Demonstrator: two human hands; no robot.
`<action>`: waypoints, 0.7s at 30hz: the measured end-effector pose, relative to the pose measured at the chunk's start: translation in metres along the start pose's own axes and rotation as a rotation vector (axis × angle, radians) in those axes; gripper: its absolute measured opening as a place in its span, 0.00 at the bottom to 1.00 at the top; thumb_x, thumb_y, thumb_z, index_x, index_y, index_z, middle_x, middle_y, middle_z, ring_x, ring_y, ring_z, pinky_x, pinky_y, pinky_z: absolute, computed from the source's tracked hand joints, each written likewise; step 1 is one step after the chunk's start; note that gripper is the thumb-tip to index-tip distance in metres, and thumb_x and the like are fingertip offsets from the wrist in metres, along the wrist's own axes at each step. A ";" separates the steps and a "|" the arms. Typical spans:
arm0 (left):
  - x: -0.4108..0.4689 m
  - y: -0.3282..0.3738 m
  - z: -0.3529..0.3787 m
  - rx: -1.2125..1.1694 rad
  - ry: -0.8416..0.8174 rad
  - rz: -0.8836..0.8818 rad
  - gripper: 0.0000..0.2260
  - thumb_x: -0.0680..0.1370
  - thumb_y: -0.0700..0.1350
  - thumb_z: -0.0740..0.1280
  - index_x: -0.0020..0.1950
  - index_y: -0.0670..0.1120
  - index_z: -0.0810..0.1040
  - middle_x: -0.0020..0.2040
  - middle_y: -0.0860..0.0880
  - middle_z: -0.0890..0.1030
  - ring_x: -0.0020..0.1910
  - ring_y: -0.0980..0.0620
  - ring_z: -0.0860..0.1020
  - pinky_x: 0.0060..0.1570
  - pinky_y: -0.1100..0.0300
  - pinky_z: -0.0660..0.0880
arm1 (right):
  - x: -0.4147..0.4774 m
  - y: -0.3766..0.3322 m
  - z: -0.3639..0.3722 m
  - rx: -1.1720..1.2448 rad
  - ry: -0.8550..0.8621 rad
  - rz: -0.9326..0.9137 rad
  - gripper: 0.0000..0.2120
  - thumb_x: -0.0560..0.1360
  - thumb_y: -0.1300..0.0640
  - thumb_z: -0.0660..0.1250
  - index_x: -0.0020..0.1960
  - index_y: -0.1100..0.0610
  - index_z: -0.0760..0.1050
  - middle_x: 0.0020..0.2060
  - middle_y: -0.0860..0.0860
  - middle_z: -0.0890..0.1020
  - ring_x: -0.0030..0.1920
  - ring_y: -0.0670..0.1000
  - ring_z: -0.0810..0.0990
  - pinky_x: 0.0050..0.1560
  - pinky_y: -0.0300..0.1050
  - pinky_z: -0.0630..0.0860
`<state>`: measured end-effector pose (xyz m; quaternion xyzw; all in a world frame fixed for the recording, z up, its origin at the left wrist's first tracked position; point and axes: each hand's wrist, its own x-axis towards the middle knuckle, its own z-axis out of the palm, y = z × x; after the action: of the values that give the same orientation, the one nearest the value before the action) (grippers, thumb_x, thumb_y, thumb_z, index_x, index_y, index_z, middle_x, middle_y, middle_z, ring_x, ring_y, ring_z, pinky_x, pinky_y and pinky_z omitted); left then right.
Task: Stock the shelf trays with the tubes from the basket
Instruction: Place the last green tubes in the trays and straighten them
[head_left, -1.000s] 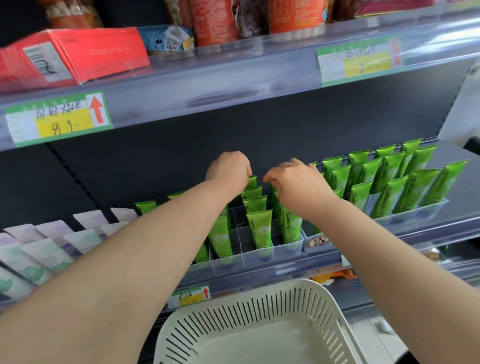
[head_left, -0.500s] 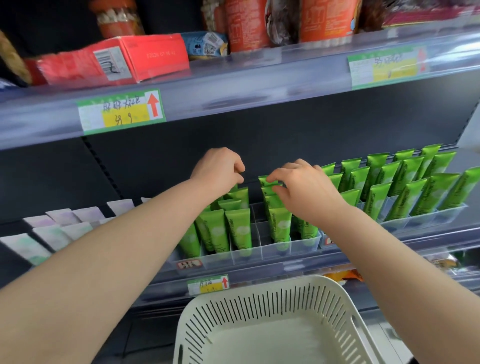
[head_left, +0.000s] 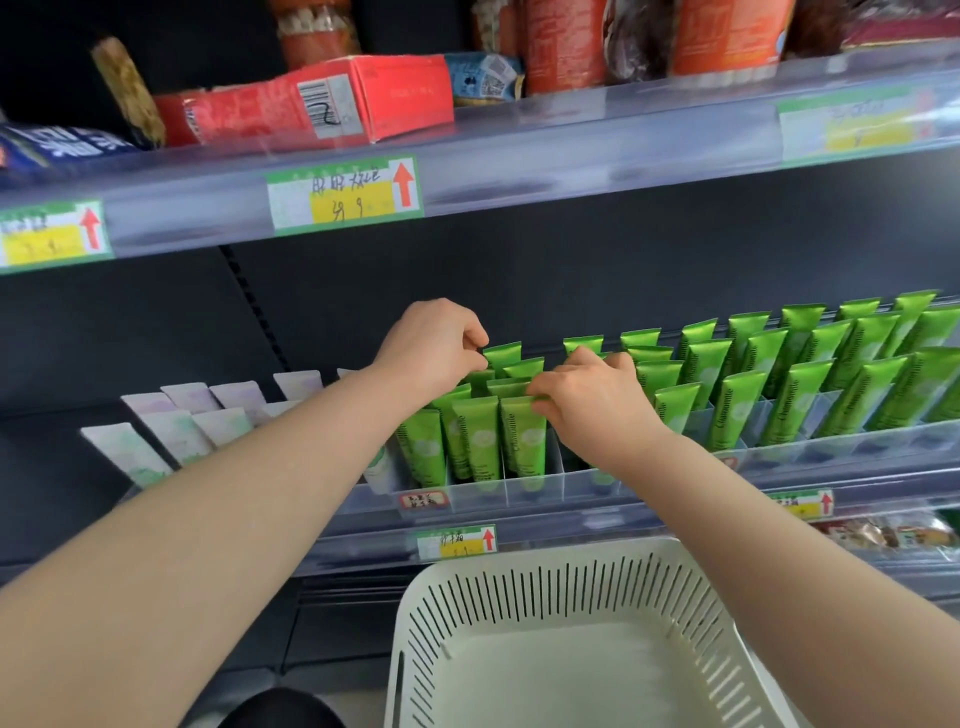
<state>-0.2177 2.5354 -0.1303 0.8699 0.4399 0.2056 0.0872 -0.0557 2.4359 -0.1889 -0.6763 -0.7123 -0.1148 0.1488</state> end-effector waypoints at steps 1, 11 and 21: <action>0.000 0.001 0.000 -0.002 -0.002 0.001 0.10 0.71 0.44 0.76 0.51 0.48 0.84 0.44 0.53 0.83 0.45 0.54 0.81 0.52 0.53 0.78 | 0.000 0.001 0.000 -0.002 0.000 0.004 0.10 0.80 0.51 0.58 0.56 0.46 0.77 0.49 0.43 0.82 0.56 0.50 0.69 0.48 0.49 0.57; 0.001 0.021 0.010 0.027 -0.104 0.010 0.08 0.72 0.44 0.75 0.50 0.49 0.84 0.43 0.55 0.80 0.47 0.52 0.80 0.51 0.52 0.78 | -0.005 0.008 -0.006 -0.084 -0.009 0.014 0.10 0.78 0.58 0.61 0.55 0.46 0.76 0.46 0.42 0.81 0.55 0.50 0.69 0.47 0.48 0.56; 0.007 0.033 0.023 0.215 -0.222 0.014 0.06 0.74 0.44 0.72 0.50 0.50 0.84 0.51 0.53 0.82 0.51 0.50 0.79 0.49 0.55 0.76 | -0.017 0.029 -0.018 -0.020 -0.015 0.060 0.14 0.81 0.47 0.55 0.62 0.47 0.73 0.55 0.44 0.79 0.61 0.51 0.69 0.55 0.51 0.66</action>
<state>-0.1797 2.5216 -0.1379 0.8946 0.4409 0.0603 0.0400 -0.0252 2.4149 -0.1801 -0.6997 -0.6915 -0.1123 0.1401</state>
